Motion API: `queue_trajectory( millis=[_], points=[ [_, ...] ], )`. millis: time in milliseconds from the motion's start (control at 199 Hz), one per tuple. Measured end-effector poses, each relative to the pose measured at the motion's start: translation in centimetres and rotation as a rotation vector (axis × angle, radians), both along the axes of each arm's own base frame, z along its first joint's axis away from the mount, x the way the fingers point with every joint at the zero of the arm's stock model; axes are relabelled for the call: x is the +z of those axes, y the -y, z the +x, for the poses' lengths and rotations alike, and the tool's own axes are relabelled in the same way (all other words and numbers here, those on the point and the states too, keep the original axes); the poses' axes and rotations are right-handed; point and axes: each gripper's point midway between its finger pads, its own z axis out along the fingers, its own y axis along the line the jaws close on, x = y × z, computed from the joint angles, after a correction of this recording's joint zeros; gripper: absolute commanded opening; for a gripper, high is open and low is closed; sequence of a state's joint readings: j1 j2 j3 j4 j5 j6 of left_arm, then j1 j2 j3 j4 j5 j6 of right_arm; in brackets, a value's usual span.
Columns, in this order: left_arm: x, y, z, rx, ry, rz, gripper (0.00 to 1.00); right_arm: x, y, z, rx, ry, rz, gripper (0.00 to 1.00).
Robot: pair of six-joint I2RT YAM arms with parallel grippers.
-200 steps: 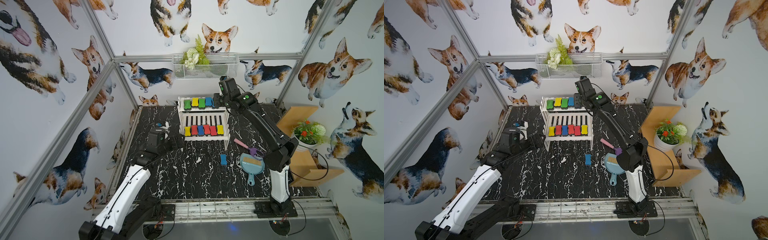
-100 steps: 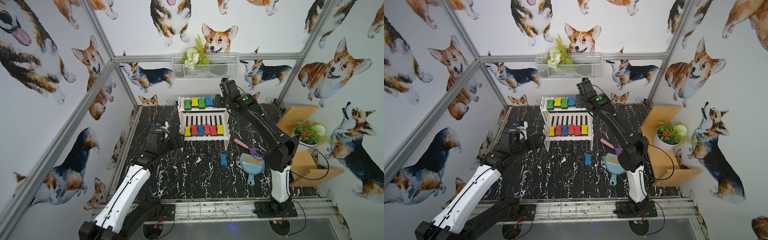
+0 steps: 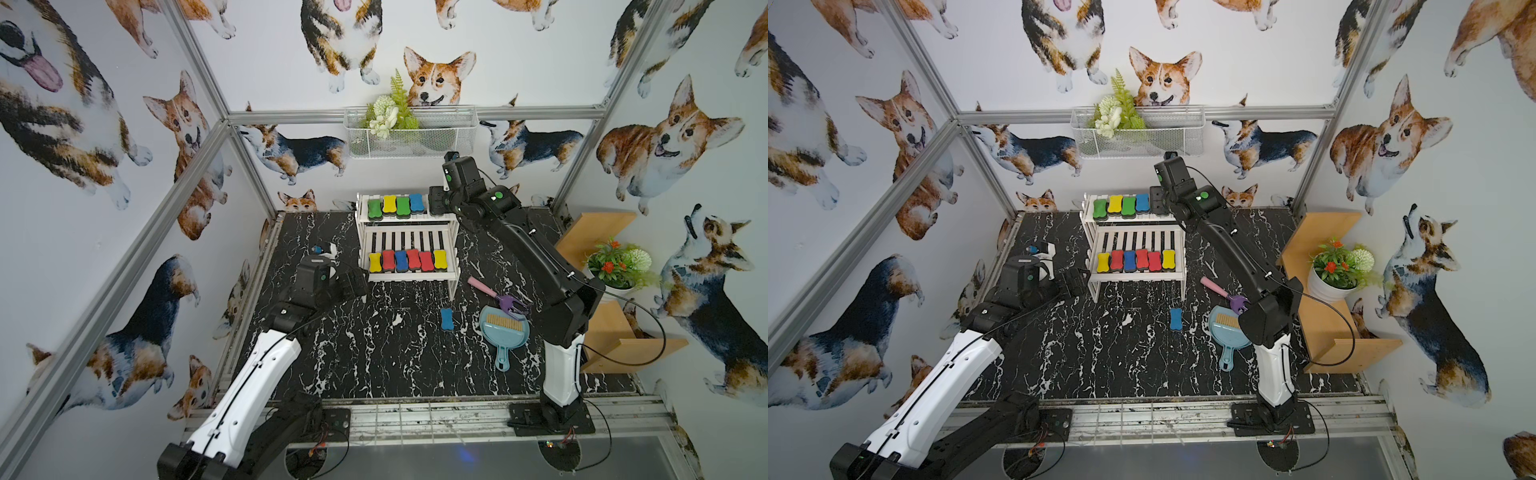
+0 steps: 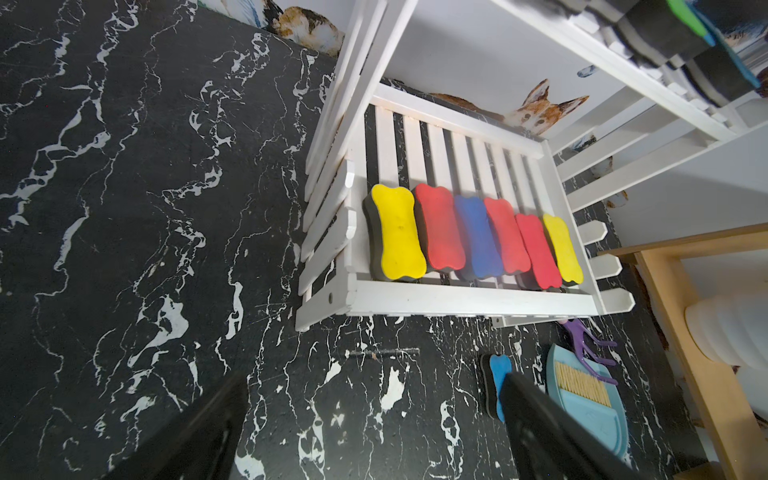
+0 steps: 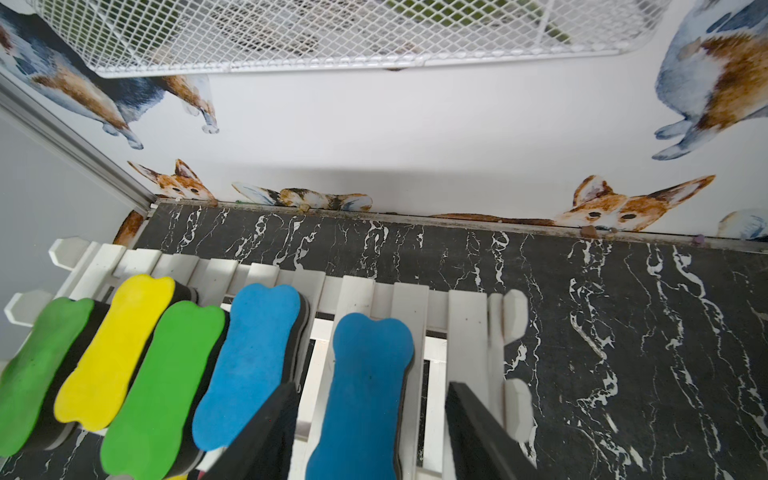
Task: Remove the whiteboard erasers from the shelf
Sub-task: Pick up the whiteboard eraser from the shelf.
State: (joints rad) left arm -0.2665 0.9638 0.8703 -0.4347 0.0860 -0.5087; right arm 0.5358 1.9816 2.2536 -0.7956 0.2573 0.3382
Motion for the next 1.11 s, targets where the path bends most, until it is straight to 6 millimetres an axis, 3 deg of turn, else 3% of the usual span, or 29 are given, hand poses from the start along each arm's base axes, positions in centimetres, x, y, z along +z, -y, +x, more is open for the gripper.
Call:
queue_trajectory(
  millis=[342,548,679,905,1106],
  points=[
    [0.2,0.0,-0.1,0.000,0.007,-0.002,1.00,-2.1,0.1,0.7,-0.029,-0.036,-0.015,0.68],
    [0.2,-0.1,-0.1,0.003,0.007,0.000,1.00,-2.8,-0.1,0.9,-0.040,-0.050,-0.006,0.64],
    [0.2,-0.1,-0.1,0.003,0.007,0.000,1.00,-2.9,-0.2,1.0,-0.042,-0.052,-0.002,0.52],
    [0.2,-0.1,-0.1,0.003,0.006,0.001,1.00,-2.3,-0.4,0.9,-0.032,-0.044,0.008,0.44],
    [0.3,-0.1,0.0,0.003,0.008,0.001,1.00,-0.5,-0.4,0.3,-0.026,-0.021,0.037,0.40]
  ],
)
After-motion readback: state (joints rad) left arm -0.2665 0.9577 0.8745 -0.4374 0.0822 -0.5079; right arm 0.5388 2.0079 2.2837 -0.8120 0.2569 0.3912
